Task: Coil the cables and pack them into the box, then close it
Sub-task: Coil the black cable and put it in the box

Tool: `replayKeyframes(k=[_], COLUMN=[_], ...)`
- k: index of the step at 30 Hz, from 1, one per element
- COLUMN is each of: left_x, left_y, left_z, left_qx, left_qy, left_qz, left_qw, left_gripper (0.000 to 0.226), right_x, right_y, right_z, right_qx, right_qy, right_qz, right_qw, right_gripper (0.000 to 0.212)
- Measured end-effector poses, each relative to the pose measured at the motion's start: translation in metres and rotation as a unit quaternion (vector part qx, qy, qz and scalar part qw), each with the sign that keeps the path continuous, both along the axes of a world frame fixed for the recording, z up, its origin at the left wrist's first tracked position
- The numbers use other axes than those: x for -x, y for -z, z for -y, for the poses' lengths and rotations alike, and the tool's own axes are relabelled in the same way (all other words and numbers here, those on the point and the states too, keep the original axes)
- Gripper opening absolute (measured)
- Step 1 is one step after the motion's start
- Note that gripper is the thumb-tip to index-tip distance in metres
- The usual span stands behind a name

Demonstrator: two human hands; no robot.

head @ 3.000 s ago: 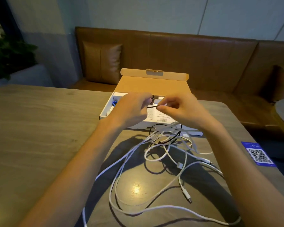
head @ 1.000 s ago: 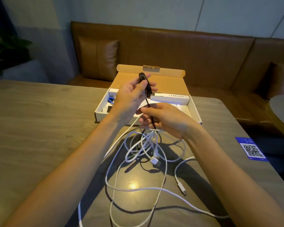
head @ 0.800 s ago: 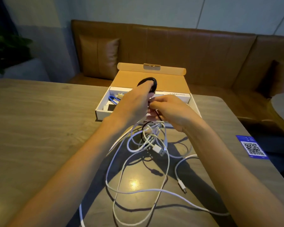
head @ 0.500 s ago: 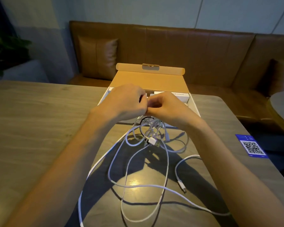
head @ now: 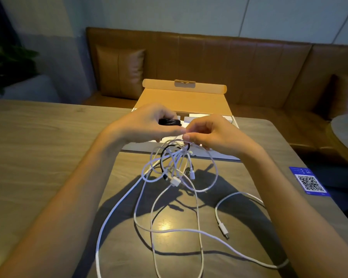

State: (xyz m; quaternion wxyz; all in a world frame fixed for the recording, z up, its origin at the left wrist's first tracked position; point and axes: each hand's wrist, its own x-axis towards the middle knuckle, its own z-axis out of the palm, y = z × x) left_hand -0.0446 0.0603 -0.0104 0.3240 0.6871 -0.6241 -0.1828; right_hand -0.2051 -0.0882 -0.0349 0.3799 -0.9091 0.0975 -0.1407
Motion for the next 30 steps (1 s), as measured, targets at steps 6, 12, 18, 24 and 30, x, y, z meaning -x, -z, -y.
replayKeyframes(k=[6, 12, 18, 24, 30], left_x=[0.001, -0.001, -0.001, -0.002, -0.01], left_y=[0.008, 0.021, 0.021, 0.024, 0.013], left_z=[0.005, 0.015, 0.017, 0.017, 0.005], left_qx=[0.04, 0.017, 0.022, 0.006, -0.055], left_qy=[-0.034, -0.046, -0.05, -0.003, 0.032], left_qz=[-0.085, 0.023, 0.011, 0.049, -0.021], left_qw=[0.995, 0.999, 0.998, 0.999, 0.998], left_gripper=[0.038, 0.038, 0.049, 0.016, 0.023], right_x=[0.002, 0.0, -0.002, 0.004, 0.005], right_y=[-0.003, -0.008, -0.009, -0.015, -0.013], right_z=[0.002, -0.001, -0.006, -0.009, -0.006], right_qx=[0.064, 0.114, 0.113, 0.11, 0.143], right_qy=[-0.014, 0.011, 0.036, 0.008, -0.008], right_qz=[0.015, 0.102, 0.156, 0.142, 0.131], right_qw=[0.998, 0.988, 0.981, 0.984, 0.981], right_gripper=[0.012, 0.006, 0.008, 0.01, 0.012])
